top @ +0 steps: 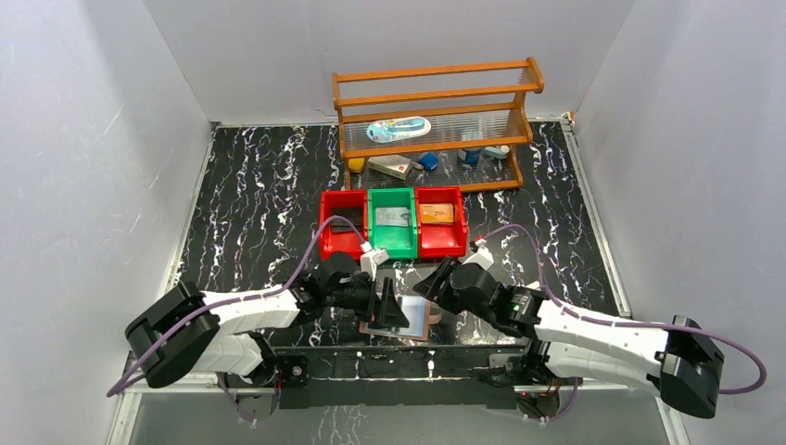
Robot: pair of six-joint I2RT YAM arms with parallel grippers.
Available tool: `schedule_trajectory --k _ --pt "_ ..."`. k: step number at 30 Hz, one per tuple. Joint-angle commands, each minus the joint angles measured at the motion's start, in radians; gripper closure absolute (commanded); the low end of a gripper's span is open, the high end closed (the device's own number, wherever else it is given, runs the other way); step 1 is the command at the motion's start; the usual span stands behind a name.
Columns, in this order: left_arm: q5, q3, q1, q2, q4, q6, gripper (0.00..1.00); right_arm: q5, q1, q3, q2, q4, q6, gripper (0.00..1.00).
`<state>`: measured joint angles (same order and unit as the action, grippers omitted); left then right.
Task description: Take the credit cards out of the card holder
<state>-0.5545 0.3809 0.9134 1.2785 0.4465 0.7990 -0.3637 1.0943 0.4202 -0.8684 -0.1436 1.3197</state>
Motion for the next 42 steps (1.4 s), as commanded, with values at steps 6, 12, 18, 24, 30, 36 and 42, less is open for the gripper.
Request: schedule_trajectory --k 6,12,18,24,30,36,42 --pt "0.21 0.052 0.006 -0.213 -0.305 -0.083 0.27 0.119 -0.001 -0.007 -0.112 0.154 -0.027 0.38" --pt "0.291 0.018 0.006 -0.292 -0.365 -0.06 0.2 0.167 -0.001 -0.027 -0.177 0.193 -0.019 0.36" --pt "0.327 0.014 0.005 -0.312 -0.365 -0.037 0.19 0.186 -0.001 -0.037 -0.205 0.202 -0.029 0.36" --pt "0.307 0.034 0.006 -0.27 -0.344 -0.026 0.19 0.185 -0.001 -0.106 -0.246 0.225 -0.011 0.37" --pt "0.283 0.044 0.006 -0.205 -0.295 -0.015 0.19 0.115 -0.001 -0.158 -0.293 0.158 0.038 0.37" --pt "0.256 0.054 0.005 -0.138 -0.267 -0.014 0.2 0.145 -0.001 -0.263 -0.322 0.299 0.096 0.37" --pt "0.238 0.06 0.005 -0.099 -0.23 -0.007 0.25 0.103 -0.001 -0.275 -0.274 0.226 0.119 0.37"
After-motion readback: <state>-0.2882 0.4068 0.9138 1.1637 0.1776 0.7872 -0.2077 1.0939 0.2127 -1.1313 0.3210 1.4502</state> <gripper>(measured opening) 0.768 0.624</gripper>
